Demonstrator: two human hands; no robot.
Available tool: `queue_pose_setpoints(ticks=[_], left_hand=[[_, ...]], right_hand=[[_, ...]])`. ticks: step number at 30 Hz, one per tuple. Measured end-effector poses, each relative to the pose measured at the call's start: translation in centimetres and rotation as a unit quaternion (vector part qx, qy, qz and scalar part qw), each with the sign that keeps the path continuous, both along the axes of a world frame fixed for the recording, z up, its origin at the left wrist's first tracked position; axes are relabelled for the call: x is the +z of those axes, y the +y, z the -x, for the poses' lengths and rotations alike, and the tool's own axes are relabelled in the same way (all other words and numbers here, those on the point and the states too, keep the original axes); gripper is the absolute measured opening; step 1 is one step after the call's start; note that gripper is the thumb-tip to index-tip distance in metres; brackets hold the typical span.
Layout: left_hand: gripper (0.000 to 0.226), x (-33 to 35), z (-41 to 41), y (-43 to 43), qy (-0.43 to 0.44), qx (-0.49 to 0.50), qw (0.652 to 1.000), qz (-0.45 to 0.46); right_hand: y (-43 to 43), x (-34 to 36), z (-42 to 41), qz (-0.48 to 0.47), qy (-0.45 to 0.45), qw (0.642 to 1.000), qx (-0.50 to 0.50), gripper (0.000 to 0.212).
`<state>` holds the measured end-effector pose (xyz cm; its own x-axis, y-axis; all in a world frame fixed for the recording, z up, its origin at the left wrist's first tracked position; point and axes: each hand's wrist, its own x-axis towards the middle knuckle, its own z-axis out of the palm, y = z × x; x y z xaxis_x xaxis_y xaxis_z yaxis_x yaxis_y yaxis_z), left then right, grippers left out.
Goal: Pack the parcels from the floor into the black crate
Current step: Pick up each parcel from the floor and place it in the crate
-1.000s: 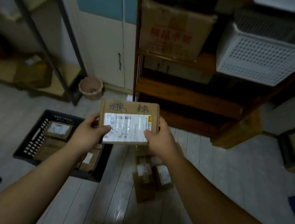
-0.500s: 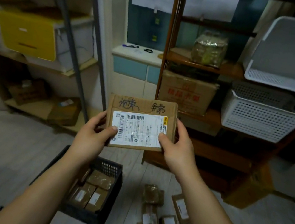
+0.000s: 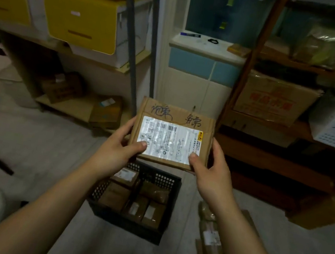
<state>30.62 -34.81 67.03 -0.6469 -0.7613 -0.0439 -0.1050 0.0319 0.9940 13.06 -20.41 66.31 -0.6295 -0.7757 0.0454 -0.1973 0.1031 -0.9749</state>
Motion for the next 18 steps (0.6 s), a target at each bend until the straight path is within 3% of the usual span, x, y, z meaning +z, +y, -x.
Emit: queue_pose_setpoints(ticks=[13,18], left_hand=[[0.059,-3.5,-1.0,-9.2,-0.048,-0.025,0.997,-0.050],[0.051,-4.3,0.4,-14.4,-0.085,-0.017,0.994,-0.067]], right_hand=[[-8.0,-4.9,-1.7,-0.041,-0.041,0.998,-0.006,0.061],[-13.0,-7.9,-0.4,-0.059,-0.065,0.996,0.010,0.059]])
